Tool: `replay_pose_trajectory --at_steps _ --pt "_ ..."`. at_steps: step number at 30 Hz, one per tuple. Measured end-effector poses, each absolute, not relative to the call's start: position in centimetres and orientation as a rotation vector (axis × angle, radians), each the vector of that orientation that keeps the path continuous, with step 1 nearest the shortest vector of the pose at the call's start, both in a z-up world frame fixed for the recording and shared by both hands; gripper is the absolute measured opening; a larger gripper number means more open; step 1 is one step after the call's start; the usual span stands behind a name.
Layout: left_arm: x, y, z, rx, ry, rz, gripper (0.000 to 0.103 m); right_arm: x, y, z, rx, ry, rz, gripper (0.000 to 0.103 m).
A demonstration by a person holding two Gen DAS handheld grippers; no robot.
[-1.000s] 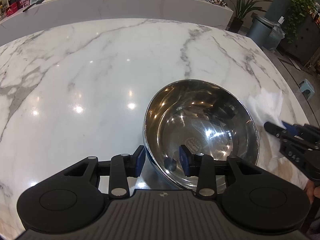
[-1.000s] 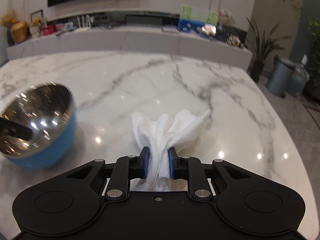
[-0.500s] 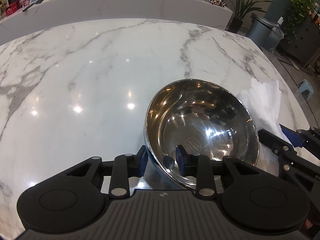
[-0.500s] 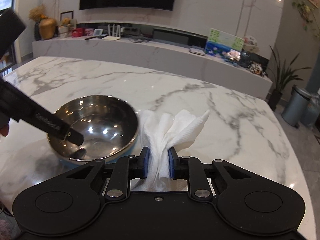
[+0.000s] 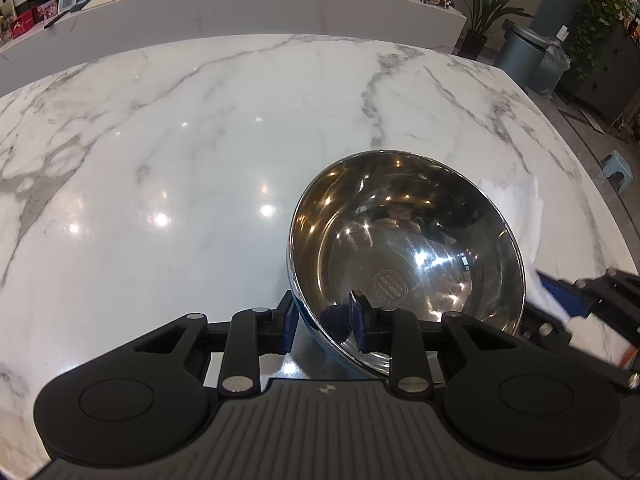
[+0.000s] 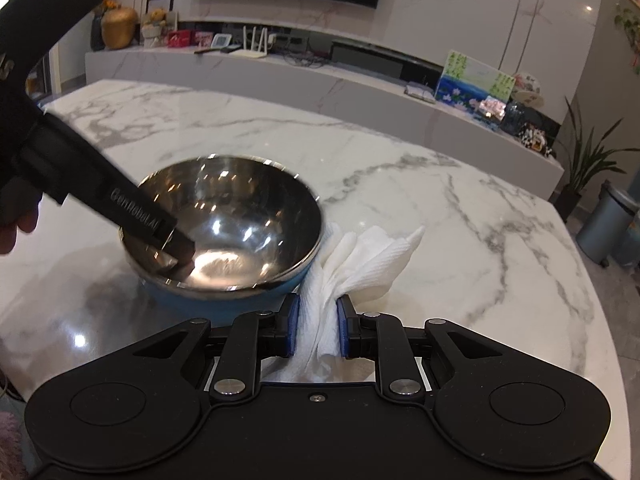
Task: Clean bowl
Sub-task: 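Tilt the bowl up with the left gripper while the right gripper wipes its blue underside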
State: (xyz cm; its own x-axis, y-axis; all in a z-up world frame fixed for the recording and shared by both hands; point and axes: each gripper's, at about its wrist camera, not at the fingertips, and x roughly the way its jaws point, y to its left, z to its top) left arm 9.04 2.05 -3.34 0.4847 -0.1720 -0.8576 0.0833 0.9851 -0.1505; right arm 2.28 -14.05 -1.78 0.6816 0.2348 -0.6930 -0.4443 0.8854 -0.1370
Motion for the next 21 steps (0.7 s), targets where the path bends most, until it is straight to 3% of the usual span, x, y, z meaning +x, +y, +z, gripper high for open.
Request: replay_pose_trajectory --at_steps 21 --pt "8.8 3.4 -2.3 -0.141 0.996 -0.092 0.026 1.4 -13.4 -2.9 -0.329 0.768 0.408 0.018"
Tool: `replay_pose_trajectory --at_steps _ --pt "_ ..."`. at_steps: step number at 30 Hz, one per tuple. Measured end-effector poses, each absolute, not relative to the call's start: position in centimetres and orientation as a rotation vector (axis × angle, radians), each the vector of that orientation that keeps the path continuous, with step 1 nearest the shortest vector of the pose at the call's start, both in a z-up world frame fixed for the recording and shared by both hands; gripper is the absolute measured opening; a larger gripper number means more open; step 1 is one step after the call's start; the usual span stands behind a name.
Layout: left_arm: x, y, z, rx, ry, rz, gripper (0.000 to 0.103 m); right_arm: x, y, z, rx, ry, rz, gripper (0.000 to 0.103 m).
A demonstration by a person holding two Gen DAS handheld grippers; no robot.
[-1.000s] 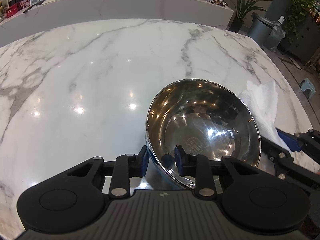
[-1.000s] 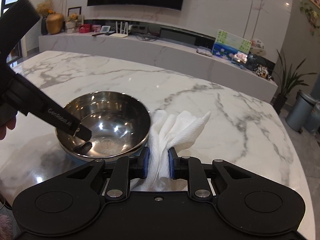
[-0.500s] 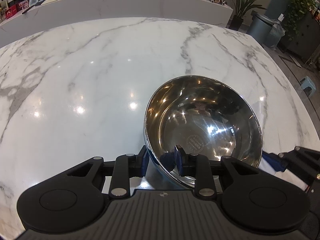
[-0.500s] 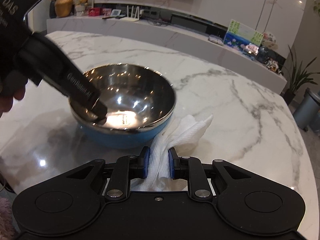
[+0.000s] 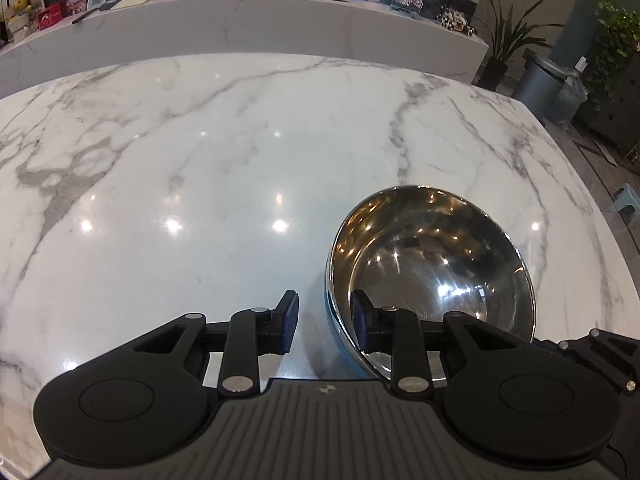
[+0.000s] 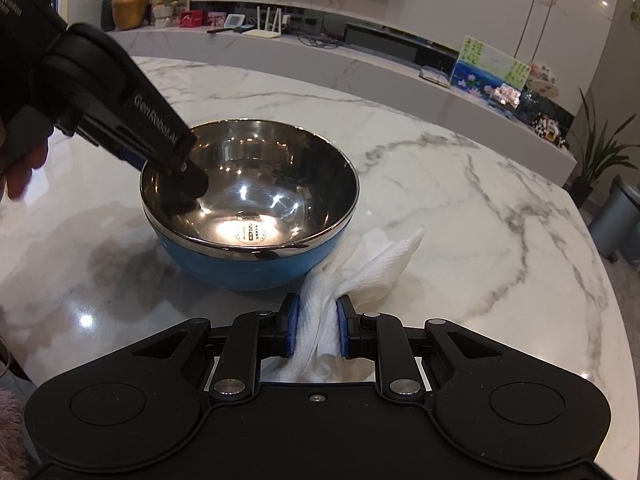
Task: Clean bowl
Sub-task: 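Tilt the bowl up with the left gripper while the right gripper wipes its blue underside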
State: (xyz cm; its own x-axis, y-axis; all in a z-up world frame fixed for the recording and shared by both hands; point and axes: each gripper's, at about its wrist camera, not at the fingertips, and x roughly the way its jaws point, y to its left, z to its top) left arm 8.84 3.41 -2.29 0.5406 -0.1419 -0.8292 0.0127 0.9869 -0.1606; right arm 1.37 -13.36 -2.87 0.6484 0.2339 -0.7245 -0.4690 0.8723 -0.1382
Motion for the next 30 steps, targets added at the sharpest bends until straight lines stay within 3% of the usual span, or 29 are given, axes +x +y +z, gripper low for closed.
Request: replay_pose_trajectory --at_steps 3,9,30 --pt "8.8 3.2 -2.2 -0.134 0.993 -0.102 0.02 1.2 -13.5 -2.9 -0.33 0.776 0.409 0.018" --pt "8.9 2.9 -2.3 -0.124 1.002 -0.121 0.017 0.9 -13.6 -2.6 -0.317 0.786 0.413 0.018" --pt "9.7 3.8 -2.4 -0.154 0.997 -0.075 0.025 6.1 -12.1 -1.9 -0.306 0.732 0.38 0.018"
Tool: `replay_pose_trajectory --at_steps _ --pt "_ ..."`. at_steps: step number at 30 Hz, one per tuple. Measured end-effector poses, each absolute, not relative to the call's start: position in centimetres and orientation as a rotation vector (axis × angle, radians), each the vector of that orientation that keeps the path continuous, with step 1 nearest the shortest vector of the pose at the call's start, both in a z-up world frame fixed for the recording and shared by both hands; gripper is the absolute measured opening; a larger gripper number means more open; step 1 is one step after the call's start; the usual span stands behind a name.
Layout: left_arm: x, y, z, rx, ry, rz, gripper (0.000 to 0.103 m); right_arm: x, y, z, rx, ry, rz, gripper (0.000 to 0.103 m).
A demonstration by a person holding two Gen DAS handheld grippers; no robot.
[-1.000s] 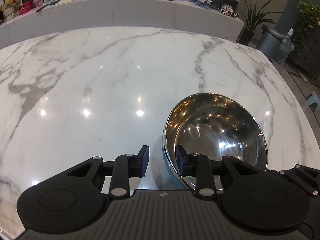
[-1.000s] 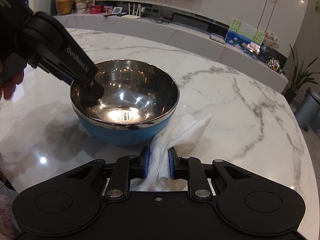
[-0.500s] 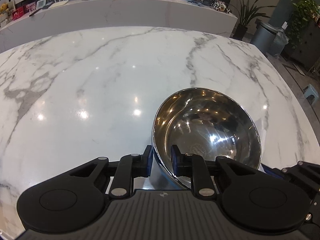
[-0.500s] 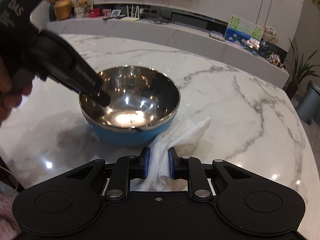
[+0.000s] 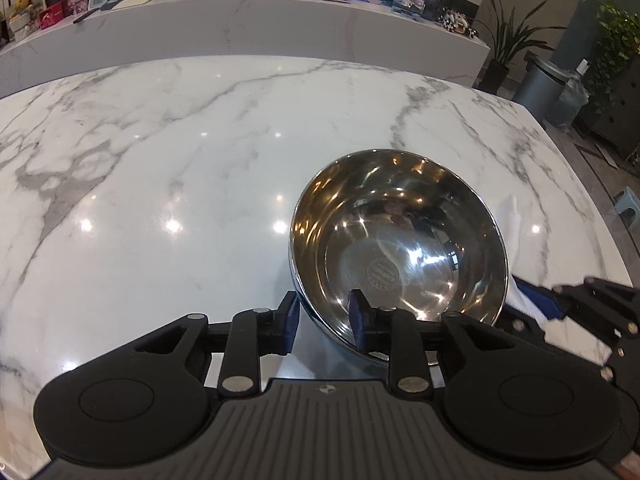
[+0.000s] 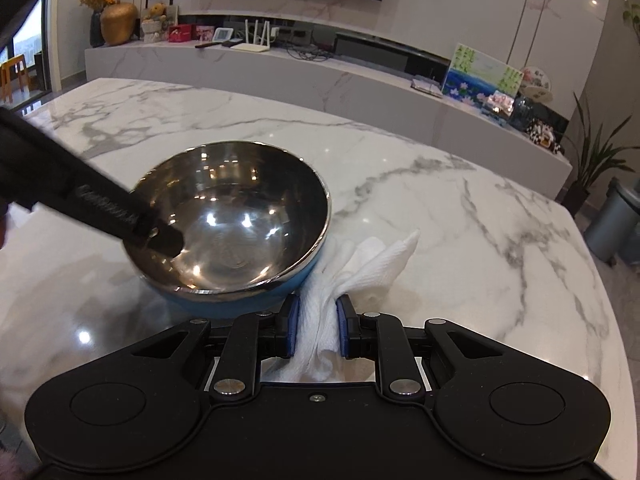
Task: Clean bowl
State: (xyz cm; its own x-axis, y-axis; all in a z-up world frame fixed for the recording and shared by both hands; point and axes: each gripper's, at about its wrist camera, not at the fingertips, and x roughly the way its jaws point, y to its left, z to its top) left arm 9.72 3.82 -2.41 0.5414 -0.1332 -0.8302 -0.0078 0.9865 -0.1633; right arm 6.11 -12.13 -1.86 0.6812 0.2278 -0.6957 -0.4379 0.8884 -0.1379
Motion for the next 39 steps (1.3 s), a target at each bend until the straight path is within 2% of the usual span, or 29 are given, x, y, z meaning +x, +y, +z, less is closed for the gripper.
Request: replay_pose_trajectory --at_steps 11,27,39 --pt "10.1 4.3 -2.4 -0.184 0.994 -0.06 0.03 9.0 -11.1 -2.2 -0.349 0.724 0.403 0.018" --pt "9.9 3.9 -2.4 -0.171 0.991 -0.059 0.03 4.8 -9.9 -3.7 -0.383 0.759 0.443 0.018" --pt "9.8 3.6 -2.4 -0.171 0.993 -0.056 0.03 3.3 -11.7 -0.7 -0.341 0.659 0.364 0.018"
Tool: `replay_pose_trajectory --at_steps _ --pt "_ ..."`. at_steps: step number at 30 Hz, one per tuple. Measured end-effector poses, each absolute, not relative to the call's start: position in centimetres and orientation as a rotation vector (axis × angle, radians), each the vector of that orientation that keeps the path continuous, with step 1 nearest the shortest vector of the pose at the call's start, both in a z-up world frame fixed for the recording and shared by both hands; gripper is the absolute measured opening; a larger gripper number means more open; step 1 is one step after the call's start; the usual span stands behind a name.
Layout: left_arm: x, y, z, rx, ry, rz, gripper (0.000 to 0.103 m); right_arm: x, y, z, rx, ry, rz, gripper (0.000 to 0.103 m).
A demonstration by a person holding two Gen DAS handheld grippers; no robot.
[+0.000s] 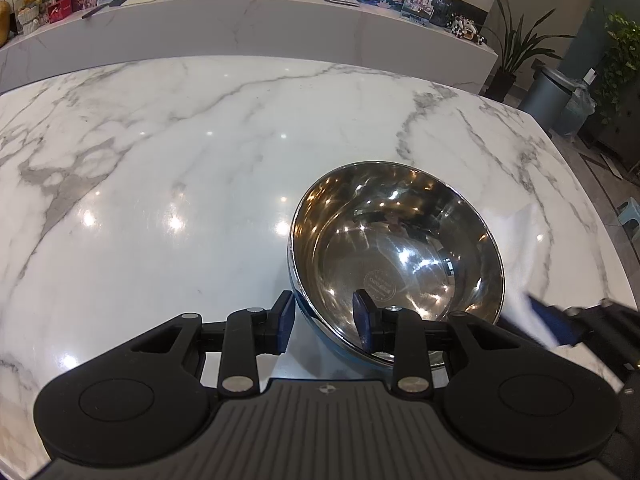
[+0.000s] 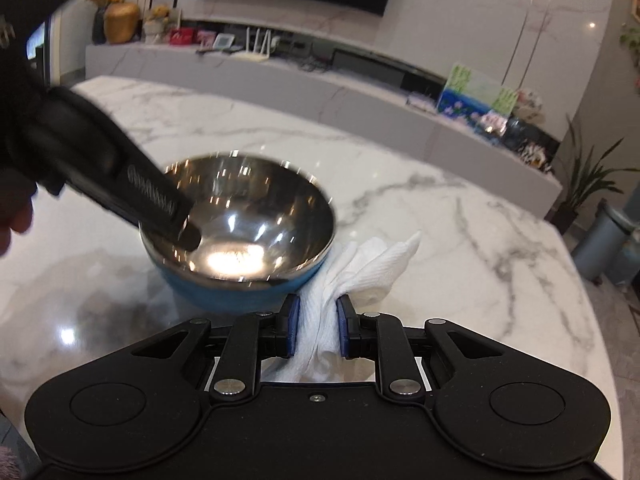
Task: Clean bowl
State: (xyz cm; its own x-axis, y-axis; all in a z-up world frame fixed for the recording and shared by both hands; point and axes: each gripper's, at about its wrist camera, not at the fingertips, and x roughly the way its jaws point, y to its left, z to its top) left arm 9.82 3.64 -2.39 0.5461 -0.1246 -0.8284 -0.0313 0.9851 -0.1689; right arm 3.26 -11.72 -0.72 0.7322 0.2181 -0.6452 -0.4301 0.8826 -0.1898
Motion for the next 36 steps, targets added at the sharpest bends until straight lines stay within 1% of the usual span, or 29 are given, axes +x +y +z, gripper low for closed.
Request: replay_pose_trajectory --at_steps 11,22,26,32,36 --pt "9.5 3.3 -2.3 -0.153 1.001 -0.053 0.03 2.5 -10.6 -1.9 -0.417 0.669 0.392 0.018" --pt "9.8 4.2 -2.8 -0.166 0.988 -0.042 0.03 2.5 -10.3 -3.0 -0.42 0.712 0.416 0.018" --pt "9.7 4.0 -2.8 -0.159 0.984 -0.058 0.025 2.6 -10.3 -2.8 -0.412 0.709 0.415 0.018" --pt "9.5 3.5 -2.8 -0.133 0.983 -0.066 0.025 2.6 -11.0 -1.9 -0.377 0.689 0.399 0.018" --pt "9.3 3.5 -3.0 -0.109 0.959 -0.083 0.025 2.7 -11.9 -0.4 -0.359 0.646 0.377 0.018"
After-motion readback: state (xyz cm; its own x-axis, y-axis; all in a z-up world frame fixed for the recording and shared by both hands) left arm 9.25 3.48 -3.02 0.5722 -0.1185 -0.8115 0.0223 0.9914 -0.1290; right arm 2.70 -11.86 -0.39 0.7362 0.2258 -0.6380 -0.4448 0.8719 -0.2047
